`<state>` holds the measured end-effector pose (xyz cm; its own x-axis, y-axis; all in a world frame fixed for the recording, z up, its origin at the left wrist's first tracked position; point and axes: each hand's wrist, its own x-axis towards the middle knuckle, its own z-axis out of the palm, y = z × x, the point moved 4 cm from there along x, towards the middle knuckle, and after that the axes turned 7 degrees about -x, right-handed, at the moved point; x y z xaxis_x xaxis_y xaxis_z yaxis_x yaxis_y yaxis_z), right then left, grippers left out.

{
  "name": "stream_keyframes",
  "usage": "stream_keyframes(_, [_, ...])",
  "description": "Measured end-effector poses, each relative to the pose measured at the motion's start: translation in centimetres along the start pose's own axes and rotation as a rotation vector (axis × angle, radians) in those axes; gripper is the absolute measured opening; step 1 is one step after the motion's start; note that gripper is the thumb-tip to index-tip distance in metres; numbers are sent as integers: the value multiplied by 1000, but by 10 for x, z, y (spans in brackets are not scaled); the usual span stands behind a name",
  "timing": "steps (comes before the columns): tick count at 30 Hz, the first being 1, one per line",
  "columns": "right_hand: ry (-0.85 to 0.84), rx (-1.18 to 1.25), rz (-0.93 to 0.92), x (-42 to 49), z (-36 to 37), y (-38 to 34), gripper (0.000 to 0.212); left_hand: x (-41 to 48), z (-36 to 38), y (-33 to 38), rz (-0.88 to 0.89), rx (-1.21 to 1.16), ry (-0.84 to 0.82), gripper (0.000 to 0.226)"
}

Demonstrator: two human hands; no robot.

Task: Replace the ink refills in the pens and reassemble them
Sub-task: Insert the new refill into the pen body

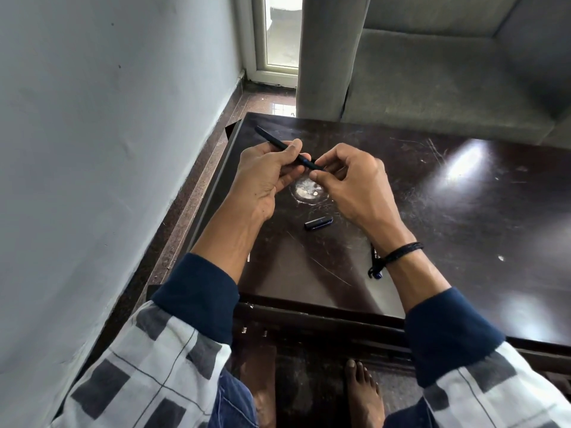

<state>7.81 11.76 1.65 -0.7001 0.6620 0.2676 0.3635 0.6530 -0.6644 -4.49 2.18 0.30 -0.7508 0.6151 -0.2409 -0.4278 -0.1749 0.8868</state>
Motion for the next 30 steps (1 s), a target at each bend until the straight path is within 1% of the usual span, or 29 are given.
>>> stream_keyframes(4, [-28, 63, 14, 0, 2, 1, 7, 0, -1, 1, -2, -6, 5, 5])
stream_keyframes(8, [-27, 21, -5, 0, 1, 1, 14, 0, -1, 2, 9, -19, 5, 3])
stream_keyframes(12, [-25, 16, -5, 0, 3, 1, 9, -1, 0, 1, 8, -11, -3, 4])
stream_keyframes(16, [-63, 43, 21, 1, 5, 2, 11, -1, 0, 1, 2, -19, -12, 3])
stream_keyframes(18, [-67, 56, 23, 1, 4, 1, 8, -1, 0, 1, 4, -29, -10, 3])
stream_keyframes(21, [-48, 5, 34, 0, 2, 1, 23, -1, 0, 2, 15, -33, -2, 4])
stream_keyframes(22, [-39, -13, 35, 0, 1, 1, 23, -1, 0, 3, 15, -30, -1, 4])
stream_keyframes(25, [-1, -27, 42, 1, -1, 1, 17, -1, 1, 2, 2, -13, -14, 3])
stream_keyframes(27, [13, -40, 49, 1, -3, 2, 22, -2, 2, 1, -3, 1, -25, 4])
stream_keyframes(30, [-19, -21, 48, 1, -4, 1, 24, -2, 1, 1, 15, 2, -9, 5])
